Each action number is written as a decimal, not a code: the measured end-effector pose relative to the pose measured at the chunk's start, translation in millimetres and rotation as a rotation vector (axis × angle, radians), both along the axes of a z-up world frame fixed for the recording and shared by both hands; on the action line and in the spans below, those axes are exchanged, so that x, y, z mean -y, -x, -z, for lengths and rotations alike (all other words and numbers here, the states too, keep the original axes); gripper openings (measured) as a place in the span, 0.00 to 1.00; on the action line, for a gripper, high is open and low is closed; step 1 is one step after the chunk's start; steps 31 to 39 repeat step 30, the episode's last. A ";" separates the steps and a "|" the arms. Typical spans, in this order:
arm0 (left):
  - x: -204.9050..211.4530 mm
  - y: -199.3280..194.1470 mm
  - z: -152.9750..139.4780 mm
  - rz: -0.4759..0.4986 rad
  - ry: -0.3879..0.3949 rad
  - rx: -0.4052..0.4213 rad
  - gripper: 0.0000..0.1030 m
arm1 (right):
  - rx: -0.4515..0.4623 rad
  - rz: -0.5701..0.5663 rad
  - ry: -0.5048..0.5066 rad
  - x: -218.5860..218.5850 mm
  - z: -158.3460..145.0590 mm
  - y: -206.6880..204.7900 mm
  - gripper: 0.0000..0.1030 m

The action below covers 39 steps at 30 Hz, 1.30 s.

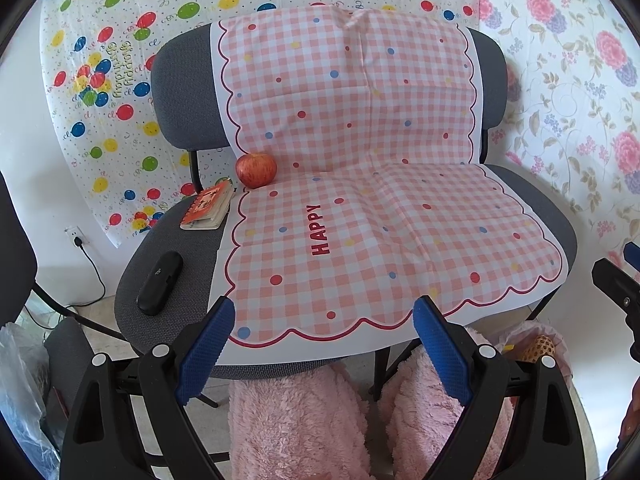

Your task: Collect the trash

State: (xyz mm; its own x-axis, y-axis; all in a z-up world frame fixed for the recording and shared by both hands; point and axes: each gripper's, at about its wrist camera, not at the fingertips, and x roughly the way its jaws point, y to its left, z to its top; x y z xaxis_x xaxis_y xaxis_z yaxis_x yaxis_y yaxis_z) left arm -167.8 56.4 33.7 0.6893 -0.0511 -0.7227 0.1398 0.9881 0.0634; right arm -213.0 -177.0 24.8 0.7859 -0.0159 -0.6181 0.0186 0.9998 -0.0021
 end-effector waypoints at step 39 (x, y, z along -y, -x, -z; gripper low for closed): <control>-1.0 -55.0 41.8 -0.024 0.022 -0.069 0.87 | -0.058 0.015 -0.015 42.6 42.9 -88.1 0.94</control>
